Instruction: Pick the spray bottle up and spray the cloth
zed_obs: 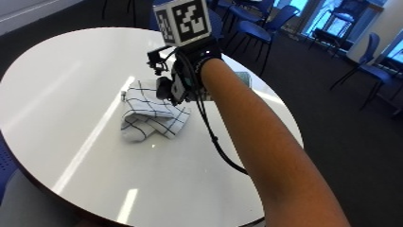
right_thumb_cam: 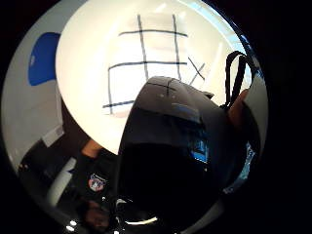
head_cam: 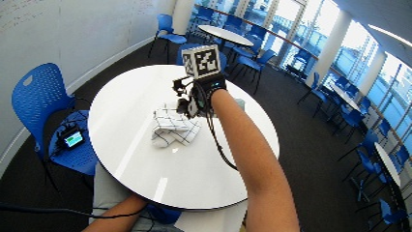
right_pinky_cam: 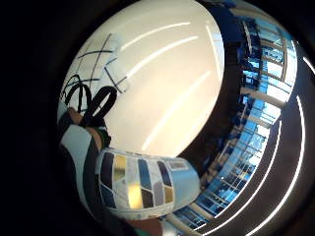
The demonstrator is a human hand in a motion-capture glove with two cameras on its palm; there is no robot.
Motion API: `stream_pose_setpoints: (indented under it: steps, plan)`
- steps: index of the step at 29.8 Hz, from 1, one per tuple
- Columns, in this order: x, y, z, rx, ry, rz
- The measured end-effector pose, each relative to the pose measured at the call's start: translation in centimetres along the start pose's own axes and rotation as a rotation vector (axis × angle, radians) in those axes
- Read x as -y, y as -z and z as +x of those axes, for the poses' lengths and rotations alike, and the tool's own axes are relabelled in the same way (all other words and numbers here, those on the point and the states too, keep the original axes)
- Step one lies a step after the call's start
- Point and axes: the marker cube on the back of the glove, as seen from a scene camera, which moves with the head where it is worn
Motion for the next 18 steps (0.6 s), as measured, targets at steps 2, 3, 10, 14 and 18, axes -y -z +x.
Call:
stream_pose_setpoints:
  steps: [2, 3, 10, 14, 18]
  plan:
    - [1.0, -0.3, -0.3, -0.076, -0.023, -0.014]
    - [1.2, -0.5, -0.5, -0.109, -0.031, -0.026]
    - [1.9, -1.6, -1.9, -0.159, -0.012, -0.093]
    - [2.1, -1.9, -2.0, -0.162, -0.008, -0.105]
    - [2.0, -1.7, -2.1, -0.158, -0.009, -0.111]
